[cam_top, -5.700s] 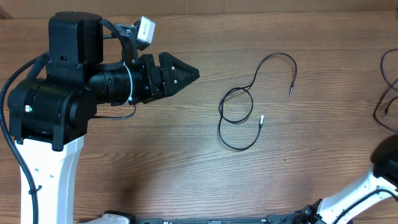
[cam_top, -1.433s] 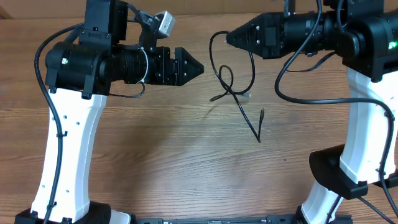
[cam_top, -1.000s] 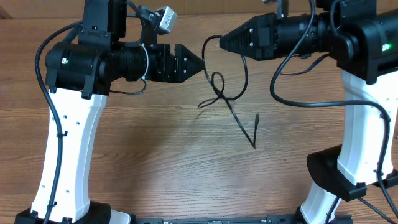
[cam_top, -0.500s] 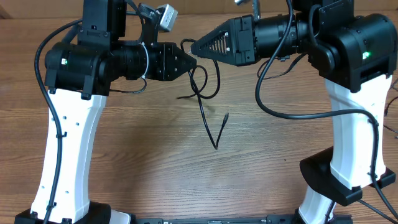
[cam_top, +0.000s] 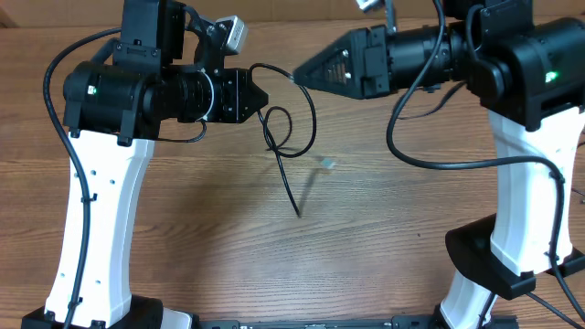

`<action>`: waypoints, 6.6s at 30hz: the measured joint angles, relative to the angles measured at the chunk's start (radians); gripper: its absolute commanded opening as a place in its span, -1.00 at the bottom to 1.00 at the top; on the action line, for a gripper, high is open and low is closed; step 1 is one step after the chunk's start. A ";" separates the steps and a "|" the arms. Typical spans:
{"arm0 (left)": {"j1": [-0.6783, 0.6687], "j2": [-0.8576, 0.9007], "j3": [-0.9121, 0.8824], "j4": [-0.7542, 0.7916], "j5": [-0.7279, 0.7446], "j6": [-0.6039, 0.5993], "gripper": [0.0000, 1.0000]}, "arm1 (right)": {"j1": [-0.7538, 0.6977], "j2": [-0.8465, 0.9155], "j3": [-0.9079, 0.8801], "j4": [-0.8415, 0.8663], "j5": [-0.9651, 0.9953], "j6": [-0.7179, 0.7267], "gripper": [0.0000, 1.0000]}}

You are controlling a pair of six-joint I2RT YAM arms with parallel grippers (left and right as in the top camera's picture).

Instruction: Untangle cables

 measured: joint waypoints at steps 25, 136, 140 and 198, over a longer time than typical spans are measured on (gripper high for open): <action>0.065 0.000 0.000 0.251 -0.007 -0.285 -0.92 | 0.017 -0.001 -0.254 0.038 0.271 -0.135 -0.34; 0.072 -0.019 0.000 -0.002 0.249 -0.153 -0.57 | -0.416 0.048 -1.401 0.798 0.640 -0.219 0.54; 0.072 -0.019 0.000 -0.001 0.249 -0.153 -0.56 | -0.417 0.048 -1.398 0.805 0.623 -0.219 0.55; 0.072 -0.019 0.000 0.003 0.283 -0.153 -0.56 | -0.417 0.117 -1.423 0.875 0.679 -0.220 -0.92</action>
